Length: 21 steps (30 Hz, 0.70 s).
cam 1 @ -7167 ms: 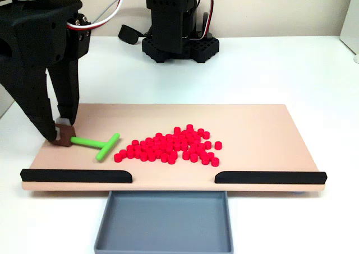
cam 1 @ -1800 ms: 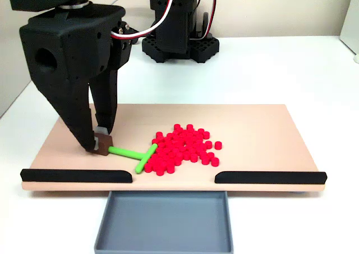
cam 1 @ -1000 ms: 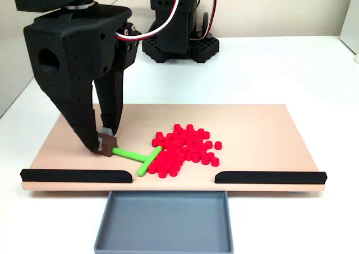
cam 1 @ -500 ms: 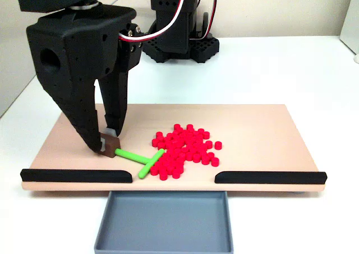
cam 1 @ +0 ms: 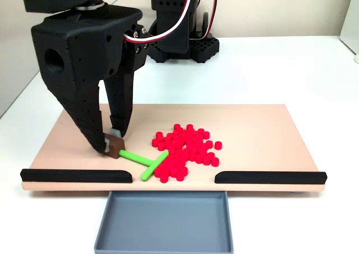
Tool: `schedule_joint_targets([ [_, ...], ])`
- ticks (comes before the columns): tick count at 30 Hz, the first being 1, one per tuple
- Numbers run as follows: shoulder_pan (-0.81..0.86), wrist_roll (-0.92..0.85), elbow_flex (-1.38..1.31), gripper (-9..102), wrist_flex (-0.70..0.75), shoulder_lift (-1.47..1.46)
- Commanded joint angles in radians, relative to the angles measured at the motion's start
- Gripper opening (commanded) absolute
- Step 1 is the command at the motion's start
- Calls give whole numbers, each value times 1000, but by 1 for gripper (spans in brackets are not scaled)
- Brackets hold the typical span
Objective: Push granules from right to the grey container
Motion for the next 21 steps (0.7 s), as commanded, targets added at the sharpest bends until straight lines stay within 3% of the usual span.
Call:
schedule_joint_targets([
  [1, -8, 9, -21, 0, -3, 21],
  [21, 37, -167, -15, 0, 11, 132],
])
